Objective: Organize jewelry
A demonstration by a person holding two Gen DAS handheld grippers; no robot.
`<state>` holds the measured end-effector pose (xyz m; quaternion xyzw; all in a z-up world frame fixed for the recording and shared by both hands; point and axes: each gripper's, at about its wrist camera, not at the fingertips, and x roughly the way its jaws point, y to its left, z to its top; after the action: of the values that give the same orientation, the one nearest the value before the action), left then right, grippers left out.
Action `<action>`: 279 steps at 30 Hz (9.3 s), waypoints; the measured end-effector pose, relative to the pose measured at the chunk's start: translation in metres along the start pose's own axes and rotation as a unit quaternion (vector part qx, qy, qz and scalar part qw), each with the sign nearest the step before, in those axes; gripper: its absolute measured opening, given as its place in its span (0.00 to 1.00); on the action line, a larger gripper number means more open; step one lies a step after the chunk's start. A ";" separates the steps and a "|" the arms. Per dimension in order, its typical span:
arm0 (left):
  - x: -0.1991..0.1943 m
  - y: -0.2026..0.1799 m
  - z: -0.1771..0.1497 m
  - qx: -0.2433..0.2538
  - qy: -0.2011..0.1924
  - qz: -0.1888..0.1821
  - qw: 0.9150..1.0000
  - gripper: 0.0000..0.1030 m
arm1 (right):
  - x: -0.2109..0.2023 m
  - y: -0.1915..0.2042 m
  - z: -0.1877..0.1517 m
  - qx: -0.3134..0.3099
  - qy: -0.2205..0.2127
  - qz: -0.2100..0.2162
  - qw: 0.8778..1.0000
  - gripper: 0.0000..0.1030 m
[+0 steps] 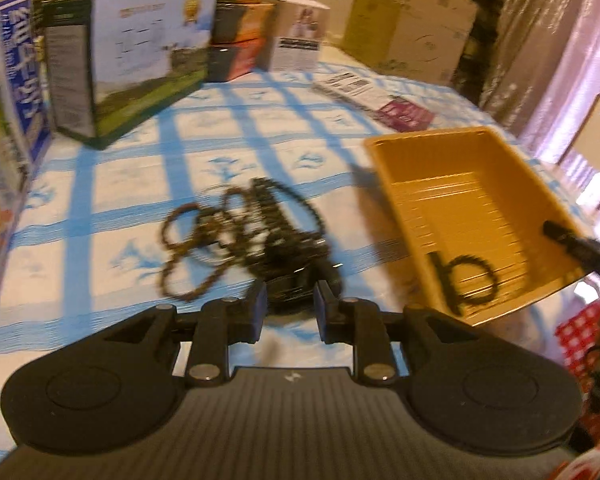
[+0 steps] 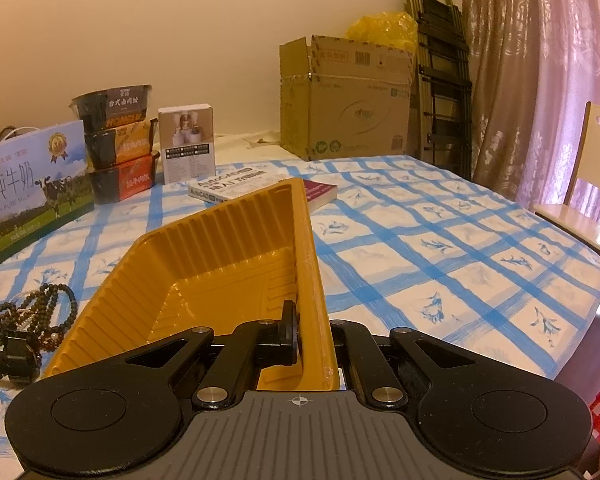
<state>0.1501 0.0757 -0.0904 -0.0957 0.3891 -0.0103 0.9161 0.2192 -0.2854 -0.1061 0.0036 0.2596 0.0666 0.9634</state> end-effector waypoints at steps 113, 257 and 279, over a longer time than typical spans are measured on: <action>0.037 -0.139 0.031 0.097 -0.031 -0.152 0.983 0.21 | 0.004 -0.003 0.001 0.015 0.002 -0.007 1.000 0.04; 0.034 -0.081 0.032 0.082 -0.043 -0.032 0.995 0.49 | 0.019 -0.003 0.004 0.021 0.012 -0.008 1.000 0.04; 0.053 -0.034 -0.005 0.096 0.004 0.031 0.995 0.42 | 0.016 -0.004 -0.002 0.013 0.020 -0.014 1.000 0.04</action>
<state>0.1848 0.0368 -0.1252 0.0048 0.3925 -0.0192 0.9196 0.2324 -0.2873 -0.1154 0.0112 0.2799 0.0497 0.9587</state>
